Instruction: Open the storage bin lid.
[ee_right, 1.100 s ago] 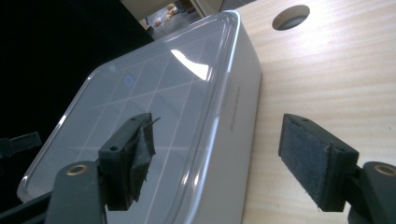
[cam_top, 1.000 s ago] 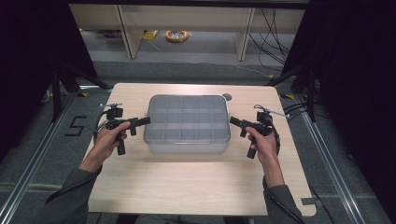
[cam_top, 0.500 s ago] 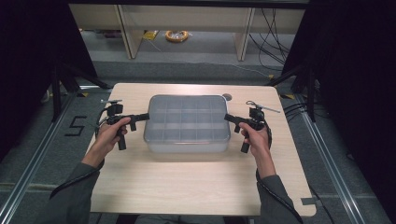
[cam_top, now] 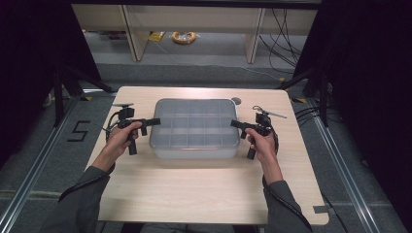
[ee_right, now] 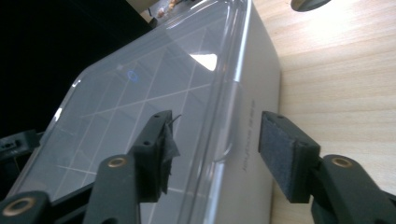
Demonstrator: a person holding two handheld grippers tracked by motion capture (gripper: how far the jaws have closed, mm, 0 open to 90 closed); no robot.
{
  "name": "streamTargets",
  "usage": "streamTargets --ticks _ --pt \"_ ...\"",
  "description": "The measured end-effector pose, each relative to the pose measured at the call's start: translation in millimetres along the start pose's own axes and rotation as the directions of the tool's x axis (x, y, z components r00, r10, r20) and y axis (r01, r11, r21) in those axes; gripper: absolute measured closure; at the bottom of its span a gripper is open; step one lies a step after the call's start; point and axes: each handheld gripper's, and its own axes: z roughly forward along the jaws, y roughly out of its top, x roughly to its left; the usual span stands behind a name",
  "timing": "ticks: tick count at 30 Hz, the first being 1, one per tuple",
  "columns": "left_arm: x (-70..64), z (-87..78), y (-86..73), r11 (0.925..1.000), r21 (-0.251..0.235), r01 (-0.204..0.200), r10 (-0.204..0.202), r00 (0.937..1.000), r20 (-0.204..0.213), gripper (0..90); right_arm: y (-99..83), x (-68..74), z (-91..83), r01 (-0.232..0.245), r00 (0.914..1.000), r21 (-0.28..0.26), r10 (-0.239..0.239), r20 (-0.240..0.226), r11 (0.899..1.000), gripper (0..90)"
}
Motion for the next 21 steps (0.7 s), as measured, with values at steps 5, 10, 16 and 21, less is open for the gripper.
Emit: streamTargets --ticks 5,10,16,21 --pt "-2.7 1.3 -1.3 0.9997 -0.008 -0.022 0.022 0.9994 -0.025 50.5 1.2 4.6 0.7 0.106 0.9939 -0.038 -0.105 0.034 0.994 55.1" --pt "-7.6 -0.9 -2.7 0.9994 -0.019 -0.028 0.028 0.9990 -0.035 50.9 0.6 14.2 -3.4 0.080 0.9949 -0.051 -0.076 0.066 0.996 56.8" --pt "-14.4 -5.9 -1.0 0.9969 -0.043 -0.066 0.063 0.9959 -0.064 53.1 1.7 18.8 -7.4 0.127 0.9894 -0.071 -0.121 0.080 0.989 58.5" --pt "-20.4 -19.5 3.3 0.9943 -0.085 -0.065 0.064 0.9978 -0.020 59.4 5.7 23.2 -18.8 0.145 0.9886 -0.137 -0.138 0.060 0.980 63.9"
